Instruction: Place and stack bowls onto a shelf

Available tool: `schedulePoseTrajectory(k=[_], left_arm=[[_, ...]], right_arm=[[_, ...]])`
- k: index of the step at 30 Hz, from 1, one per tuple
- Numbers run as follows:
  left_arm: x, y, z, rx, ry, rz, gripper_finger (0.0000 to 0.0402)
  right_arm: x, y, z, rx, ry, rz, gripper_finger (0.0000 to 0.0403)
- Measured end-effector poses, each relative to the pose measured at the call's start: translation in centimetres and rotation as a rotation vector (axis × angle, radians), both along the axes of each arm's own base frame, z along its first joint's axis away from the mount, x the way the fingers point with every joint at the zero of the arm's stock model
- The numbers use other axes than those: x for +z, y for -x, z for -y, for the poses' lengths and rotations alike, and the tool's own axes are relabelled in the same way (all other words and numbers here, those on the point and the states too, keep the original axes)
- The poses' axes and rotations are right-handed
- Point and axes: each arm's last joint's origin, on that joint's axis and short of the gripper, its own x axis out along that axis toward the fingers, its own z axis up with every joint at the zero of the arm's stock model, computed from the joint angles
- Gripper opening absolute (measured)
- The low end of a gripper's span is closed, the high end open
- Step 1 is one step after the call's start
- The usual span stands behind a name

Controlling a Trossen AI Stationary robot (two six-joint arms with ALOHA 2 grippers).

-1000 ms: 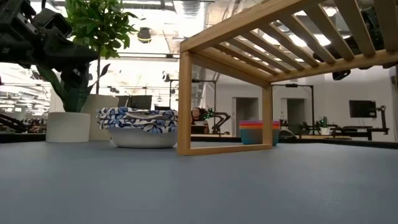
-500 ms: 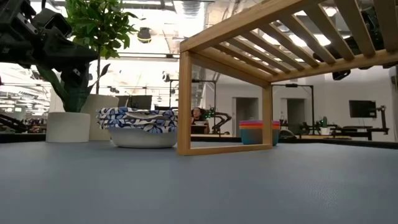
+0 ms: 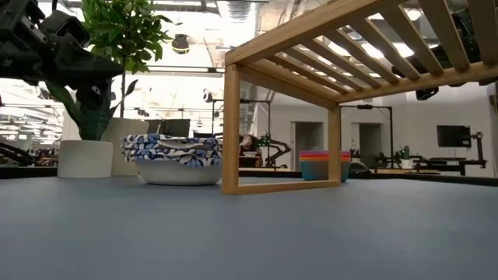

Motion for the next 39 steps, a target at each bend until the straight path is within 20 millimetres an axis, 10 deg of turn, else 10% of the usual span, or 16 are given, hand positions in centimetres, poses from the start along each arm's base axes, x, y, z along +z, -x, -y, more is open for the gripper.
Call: schedulePoseTrajectory(k=[39], left_arm=[[0.32,0.09,-0.62,0.199,0.342,0.072,0.0]], right_arm=[[-0.06,0.03,0.34,-0.092,0.09,-0.016,0.015]])
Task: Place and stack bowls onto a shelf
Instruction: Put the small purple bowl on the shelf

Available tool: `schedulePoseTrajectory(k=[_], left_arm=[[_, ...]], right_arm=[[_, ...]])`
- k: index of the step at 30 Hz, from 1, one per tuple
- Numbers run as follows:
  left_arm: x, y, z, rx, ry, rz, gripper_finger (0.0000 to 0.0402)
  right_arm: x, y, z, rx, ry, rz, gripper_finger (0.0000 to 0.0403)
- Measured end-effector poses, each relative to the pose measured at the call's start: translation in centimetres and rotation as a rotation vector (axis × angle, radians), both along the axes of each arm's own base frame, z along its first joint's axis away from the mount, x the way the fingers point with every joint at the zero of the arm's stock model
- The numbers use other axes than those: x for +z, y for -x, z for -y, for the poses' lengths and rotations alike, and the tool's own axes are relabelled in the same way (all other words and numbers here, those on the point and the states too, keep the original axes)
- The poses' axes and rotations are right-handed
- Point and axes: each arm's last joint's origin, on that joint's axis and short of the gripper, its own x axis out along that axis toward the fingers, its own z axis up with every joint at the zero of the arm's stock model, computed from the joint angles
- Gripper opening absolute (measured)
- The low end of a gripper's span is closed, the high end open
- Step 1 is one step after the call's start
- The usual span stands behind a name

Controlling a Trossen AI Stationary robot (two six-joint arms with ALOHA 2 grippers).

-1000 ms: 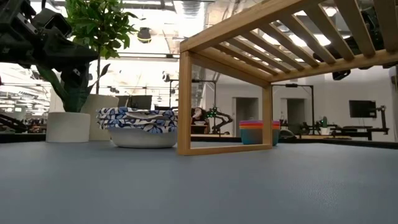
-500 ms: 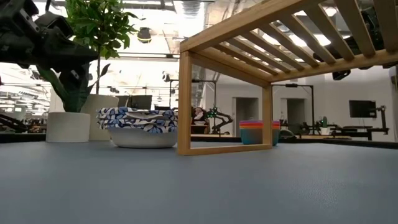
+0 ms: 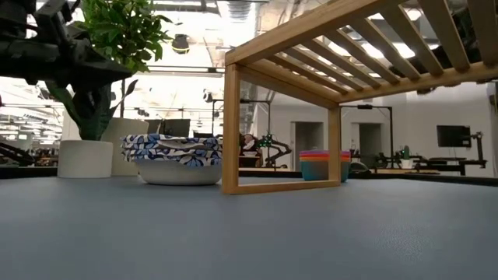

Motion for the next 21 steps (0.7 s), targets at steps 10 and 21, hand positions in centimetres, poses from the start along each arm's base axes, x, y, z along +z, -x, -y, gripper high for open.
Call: schedulePoseTrajectory(k=[10,21], left_arm=[[0.13,0.08,-0.24,0.08,0.1,0.039,0.0],[0.14,0.11,-0.33,0.106,0.162,0.059,0.0]], right_arm=[[0.02,-0.04,0.0,0.001,-0.137,0.028,0.015],[0.16,-0.03,0.0,0.007,-0.306,0.068,0.015]])
